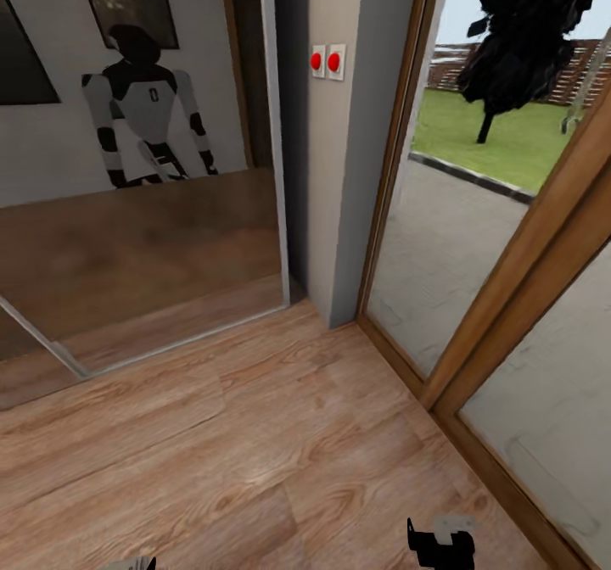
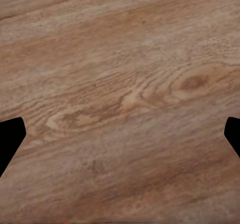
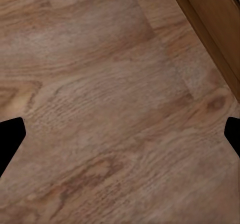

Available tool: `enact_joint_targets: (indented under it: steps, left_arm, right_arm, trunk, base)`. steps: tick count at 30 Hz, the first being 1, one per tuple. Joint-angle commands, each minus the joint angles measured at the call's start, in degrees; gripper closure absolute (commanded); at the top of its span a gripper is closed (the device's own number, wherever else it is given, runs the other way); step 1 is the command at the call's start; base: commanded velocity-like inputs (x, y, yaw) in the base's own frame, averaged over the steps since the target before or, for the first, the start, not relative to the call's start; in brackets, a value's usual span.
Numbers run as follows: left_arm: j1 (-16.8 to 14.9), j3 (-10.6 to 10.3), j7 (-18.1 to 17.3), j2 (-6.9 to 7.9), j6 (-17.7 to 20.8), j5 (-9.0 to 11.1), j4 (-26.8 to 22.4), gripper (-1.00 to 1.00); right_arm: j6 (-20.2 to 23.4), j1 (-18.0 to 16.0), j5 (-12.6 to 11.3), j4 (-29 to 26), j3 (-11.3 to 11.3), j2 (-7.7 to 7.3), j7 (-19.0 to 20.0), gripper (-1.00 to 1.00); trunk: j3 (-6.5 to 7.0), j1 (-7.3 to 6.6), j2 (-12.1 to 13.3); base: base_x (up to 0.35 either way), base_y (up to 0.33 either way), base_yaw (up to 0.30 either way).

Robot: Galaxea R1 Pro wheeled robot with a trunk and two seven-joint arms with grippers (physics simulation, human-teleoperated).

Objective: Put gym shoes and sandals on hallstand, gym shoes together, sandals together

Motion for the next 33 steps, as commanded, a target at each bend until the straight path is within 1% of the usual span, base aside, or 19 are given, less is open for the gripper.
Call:
enact_joint_targets:
  steps: [1,8,19,27,33]
  left_arm:
    - [-0.1,0.2,-0.6,-0.01,-0.1,0.5,0.1,-1.0]
    - [-0.1,0.2,-0.6,-0.01,-0.1,0.5,0.1,-1.0]
    - [0.0,0.3,-0.6,-0.01,-0.1,0.5,0.1,-1.0]
    - [-0.1,0.2,-0.6,-0.07,-0.1,0.4,0.1,-1.0]
    - [-0.1,0.2,-0.6,-0.41,-0.1,0.4,0.1,-1.0]
  right_arm:
    - [-0.1,0.0,0.4,0.0,0.1,-0.01,-0.4,-1.0]
    - [-0.1,0.0,0.4,0.0,0.1,0.0,-0.3,-1.0]
    - [-0.1,0.0,0.4,0.0,0.1,0.0,-0.4,-1.0]
    - [-0.1,0.0,0.4,0.0,0.1,0.0,-0.4,-1.0]
    - [-0.1,0.0,0.4,0.0,0.1,0.0,-0.4,-1.0]
  trunk:
    - [-0.01,-0.01,0.0]
    - [0.22,-0.01,0.0]
    - [0.57,-0.01,0.0]
    - [0.83,-0.01,0.0]
    - [1.02,-0.01,0.0]
  base:
    - [0.0,0.0,0.263]
    - [0.064,0.0,0.263]
    - [0.254,0.0,0.263]
    - [0.04,-0.003,0.263]
    - [0.119,-0.064,0.262]
